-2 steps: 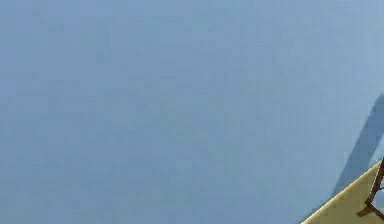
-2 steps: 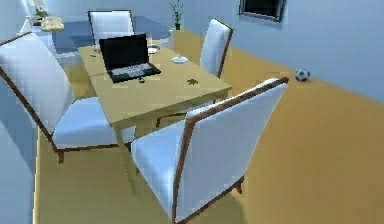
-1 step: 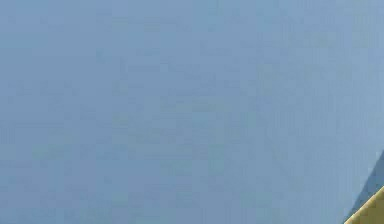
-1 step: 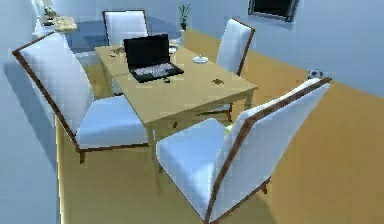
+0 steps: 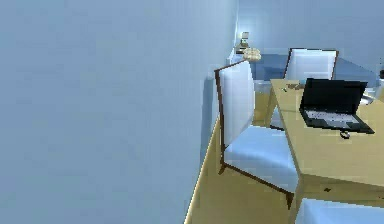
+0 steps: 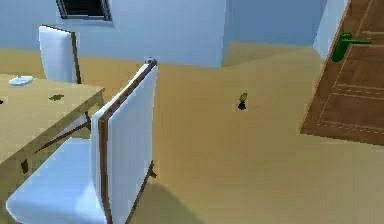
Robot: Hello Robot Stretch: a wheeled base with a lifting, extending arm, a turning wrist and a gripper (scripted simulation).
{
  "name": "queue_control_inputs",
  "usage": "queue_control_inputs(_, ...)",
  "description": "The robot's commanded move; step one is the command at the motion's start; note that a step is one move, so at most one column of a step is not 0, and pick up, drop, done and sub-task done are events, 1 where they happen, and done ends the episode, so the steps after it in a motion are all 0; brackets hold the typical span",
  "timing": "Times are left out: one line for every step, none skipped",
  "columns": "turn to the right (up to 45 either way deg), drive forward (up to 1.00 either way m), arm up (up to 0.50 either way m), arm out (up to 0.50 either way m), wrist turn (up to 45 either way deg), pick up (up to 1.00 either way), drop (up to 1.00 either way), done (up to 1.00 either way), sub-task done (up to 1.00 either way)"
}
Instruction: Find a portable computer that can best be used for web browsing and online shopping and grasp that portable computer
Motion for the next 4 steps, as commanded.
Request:
queue_control_inputs(15.0, 0.00, 0.00, 0.00, 0.0, 0.00, 0.00, 0.00, 0.00)
queue_control_inputs(0.0, 1.00, 0.00, 0.00, 0.0, 0.00, 0.00, 0.00, 0.00)
queue_control_inputs(12.0, 0.00, 0.00, 0.00, 0.0, 0.00, 0.00, 0.00, 0.00)
queue_control_inputs(0.0, 0.10, 0.00, 0.00, 0.0, 0.00, 0.00, 0.00, 0.00)
